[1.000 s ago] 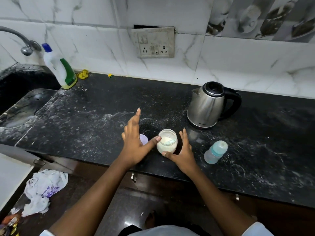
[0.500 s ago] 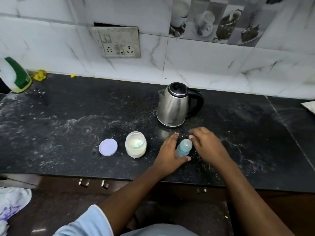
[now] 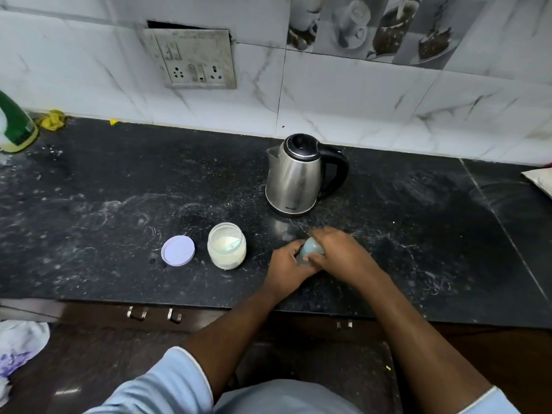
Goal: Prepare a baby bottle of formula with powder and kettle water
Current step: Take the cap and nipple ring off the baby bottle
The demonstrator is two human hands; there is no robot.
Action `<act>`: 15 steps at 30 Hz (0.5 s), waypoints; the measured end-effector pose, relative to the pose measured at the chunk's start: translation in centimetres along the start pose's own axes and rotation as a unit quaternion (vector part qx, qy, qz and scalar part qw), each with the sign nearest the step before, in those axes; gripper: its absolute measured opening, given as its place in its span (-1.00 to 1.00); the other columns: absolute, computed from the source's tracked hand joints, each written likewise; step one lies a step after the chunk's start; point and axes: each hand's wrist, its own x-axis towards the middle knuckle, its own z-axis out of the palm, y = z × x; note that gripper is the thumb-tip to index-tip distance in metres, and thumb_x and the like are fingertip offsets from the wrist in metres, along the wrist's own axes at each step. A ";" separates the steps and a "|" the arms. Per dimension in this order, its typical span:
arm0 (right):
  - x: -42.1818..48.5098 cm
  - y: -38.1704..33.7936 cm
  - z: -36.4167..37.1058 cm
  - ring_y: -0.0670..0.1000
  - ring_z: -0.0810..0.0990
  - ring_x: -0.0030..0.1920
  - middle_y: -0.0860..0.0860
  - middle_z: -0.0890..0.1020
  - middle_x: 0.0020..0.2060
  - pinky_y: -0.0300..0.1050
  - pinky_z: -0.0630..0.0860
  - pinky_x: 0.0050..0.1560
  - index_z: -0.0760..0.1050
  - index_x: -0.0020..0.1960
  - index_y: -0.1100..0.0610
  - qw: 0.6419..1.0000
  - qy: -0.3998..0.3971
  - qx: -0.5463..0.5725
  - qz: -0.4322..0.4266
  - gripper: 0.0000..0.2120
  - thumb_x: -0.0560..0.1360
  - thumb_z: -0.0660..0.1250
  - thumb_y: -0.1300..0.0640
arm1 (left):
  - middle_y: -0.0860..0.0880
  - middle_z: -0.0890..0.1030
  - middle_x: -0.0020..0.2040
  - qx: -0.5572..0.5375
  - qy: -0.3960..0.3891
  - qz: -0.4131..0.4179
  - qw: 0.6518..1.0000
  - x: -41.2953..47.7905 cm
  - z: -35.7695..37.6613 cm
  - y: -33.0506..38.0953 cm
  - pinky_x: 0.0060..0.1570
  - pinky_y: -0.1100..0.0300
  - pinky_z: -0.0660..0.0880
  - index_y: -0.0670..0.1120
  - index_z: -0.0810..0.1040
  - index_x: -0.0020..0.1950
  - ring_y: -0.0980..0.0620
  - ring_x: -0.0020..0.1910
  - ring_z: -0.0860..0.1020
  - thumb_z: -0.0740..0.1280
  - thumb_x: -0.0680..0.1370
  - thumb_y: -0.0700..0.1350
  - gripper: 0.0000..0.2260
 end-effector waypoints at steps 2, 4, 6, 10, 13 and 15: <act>0.0 0.3 -0.1 0.13 0.58 0.30 0.11 0.60 0.35 0.02 0.50 0.32 0.48 0.47 0.10 1.000 0.002 0.005 -0.016 -0.47 0.54 0.45 0.02 | 0.01 0.78 0.10 0.005 0.006 -0.007 1.000 0.2 0.1 -0.2 0.16 0.03 0.64 -0.10 0.71 0.27 0.07 0.10 0.73 0.65 0.42 -0.04 -0.56; 0.1 0.5 -0.2 0.08 0.56 0.36 0.08 0.59 0.39 -0.05 0.44 0.37 0.48 0.51 0.09 0.999 0.005 0.008 -0.040 -0.44 0.53 0.47 0.09 | 0.02 0.78 0.09 0.012 0.014 -0.014 1.000 0.3 0.2 -0.2 0.15 0.06 0.65 -0.09 0.72 0.25 0.08 0.09 0.73 0.67 0.43 -0.07 -0.58; 0.2 0.8 -0.4 0.05 0.54 0.39 0.04 0.60 0.40 -0.07 0.41 0.41 0.51 0.49 0.08 0.998 -0.001 0.000 -0.069 -0.45 0.51 0.49 0.15 | 0.06 0.78 0.05 0.012 0.019 -0.022 1.000 0.3 0.4 -0.4 0.07 0.17 0.64 -0.06 0.72 0.20 0.14 0.04 0.72 0.69 0.40 -0.04 -0.60; 0.5 1.2 -0.9 0.03 0.57 0.31 -0.03 0.66 0.30 -0.03 0.44 0.36 0.60 0.38 0.03 0.992 -0.022 0.010 -0.120 -0.49 0.45 0.50 0.30 | 0.12 0.77 -0.01 0.012 0.017 -0.037 0.999 0.3 0.5 -0.5 -0.02 0.30 0.61 0.02 0.71 0.13 0.22 -0.02 0.71 0.69 0.36 0.06 -0.60; 0.7 1.5 -1.2 0.01 0.57 0.22 -0.10 0.66 0.25 -0.05 0.45 0.29 0.61 0.36 -0.01 0.989 -0.035 0.003 -0.143 -0.48 0.45 0.47 0.34 | 0.12 0.78 0.00 0.012 0.014 -0.037 0.999 0.3 0.6 -0.8 0.03 0.25 0.65 0.01 0.72 0.14 0.22 -0.01 0.72 0.69 0.37 0.05 -0.60; 0.8 1.5 -1.2 0.02 0.56 0.19 -0.11 0.66 0.23 -0.05 0.46 0.24 0.61 0.35 -0.02 0.987 -0.043 -0.001 -0.152 -0.49 0.46 0.46 0.34 | 0.09 0.78 0.02 0.015 0.015 -0.032 0.999 0.4 0.6 -1.0 0.07 0.16 0.67 -0.02 0.73 0.16 0.19 0.01 0.73 0.70 0.38 0.02 -0.60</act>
